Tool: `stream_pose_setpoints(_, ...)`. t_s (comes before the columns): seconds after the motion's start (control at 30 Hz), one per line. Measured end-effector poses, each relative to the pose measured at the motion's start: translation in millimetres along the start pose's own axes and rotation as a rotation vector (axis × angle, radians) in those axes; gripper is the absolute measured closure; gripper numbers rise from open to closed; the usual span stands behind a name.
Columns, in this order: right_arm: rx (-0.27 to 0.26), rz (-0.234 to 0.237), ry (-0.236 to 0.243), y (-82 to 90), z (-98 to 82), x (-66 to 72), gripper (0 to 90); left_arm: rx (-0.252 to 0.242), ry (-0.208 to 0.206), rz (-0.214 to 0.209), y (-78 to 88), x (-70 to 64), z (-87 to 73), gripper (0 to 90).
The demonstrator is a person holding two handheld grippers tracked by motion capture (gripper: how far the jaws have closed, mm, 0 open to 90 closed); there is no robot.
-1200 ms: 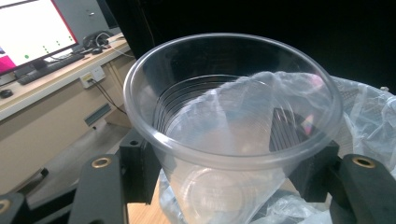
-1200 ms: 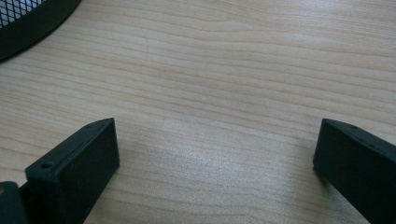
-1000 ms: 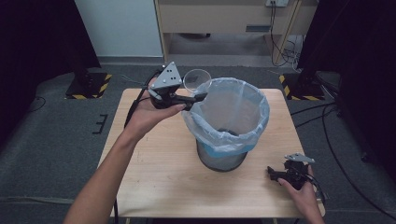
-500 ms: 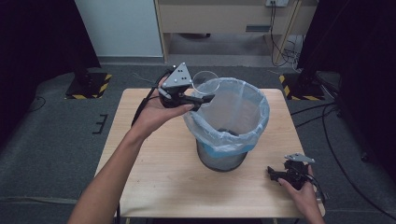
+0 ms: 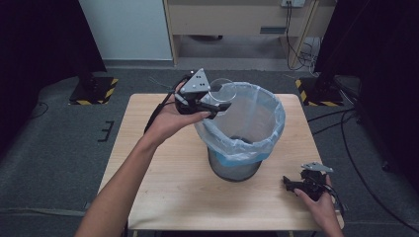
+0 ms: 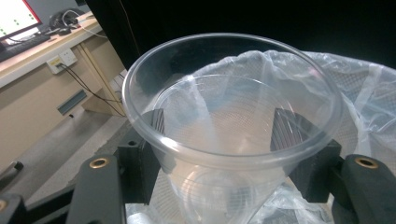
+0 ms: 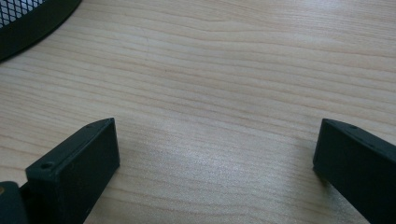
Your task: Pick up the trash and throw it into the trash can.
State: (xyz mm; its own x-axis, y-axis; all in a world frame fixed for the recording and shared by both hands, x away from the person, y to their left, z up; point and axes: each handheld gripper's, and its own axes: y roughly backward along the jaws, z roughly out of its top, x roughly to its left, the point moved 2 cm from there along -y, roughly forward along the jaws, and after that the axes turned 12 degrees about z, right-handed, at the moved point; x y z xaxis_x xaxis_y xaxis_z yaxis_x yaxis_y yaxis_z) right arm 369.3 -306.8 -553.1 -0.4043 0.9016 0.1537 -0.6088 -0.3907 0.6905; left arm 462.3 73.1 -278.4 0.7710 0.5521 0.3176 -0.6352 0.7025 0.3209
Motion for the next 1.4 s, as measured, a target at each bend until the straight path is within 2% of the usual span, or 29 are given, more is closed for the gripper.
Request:
stream_pose_setpoints(0.47, 0.002, 0.003, 0.001, 0.3, -0.1, -0.2, 0.5, 0.052, -0.025, -0.023, -15.7, -7.7, -5.8, 35.0)
stream_pose_setpoints(0.63, 0.0, 0.003, 0.001, 0.2, -0.1, -0.2, 0.5, 0.07, -0.017, -0.035, -22.2, -8.6, -7.9, 32.5)
stream_pose_setpoints(0.7, 0.001, 0.003, 0.001, 0.2, -0.1, -0.2, 0.5, 0.067, -0.004, -0.036, -24.3, -8.4, -8.6, 29.5)
stream_pose_setpoints(0.8, 0.002, 0.004, 0.002, 0.3, -0.1, -0.2, 0.5, 0.077, 0.007, -0.046, -25.7, -9.1, -9.8, 16.8)
stream_pose_setpoints(0.9, 0.002, 0.003, 0.001, 0.3, -0.1, -0.2, 0.5, 0.079, 0.002, -0.038, -22.5, -9.0, -10.2, 11.7)
stream_pose_setpoints(1.17, 0.002, 0.003, 0.001, 0.3, -0.1, -0.2, 0.4, 0.067, 0.044, -0.002, -8.2, 0.6, -12.2, 6.3)
stream_pose_setpoints(1.4, 0.003, 0.003, 0.001, 0.3, -0.1, -0.2, 0.4, 0.061, 0.085, 0.034, 13.0, 15.7, -23.0, 4.0)
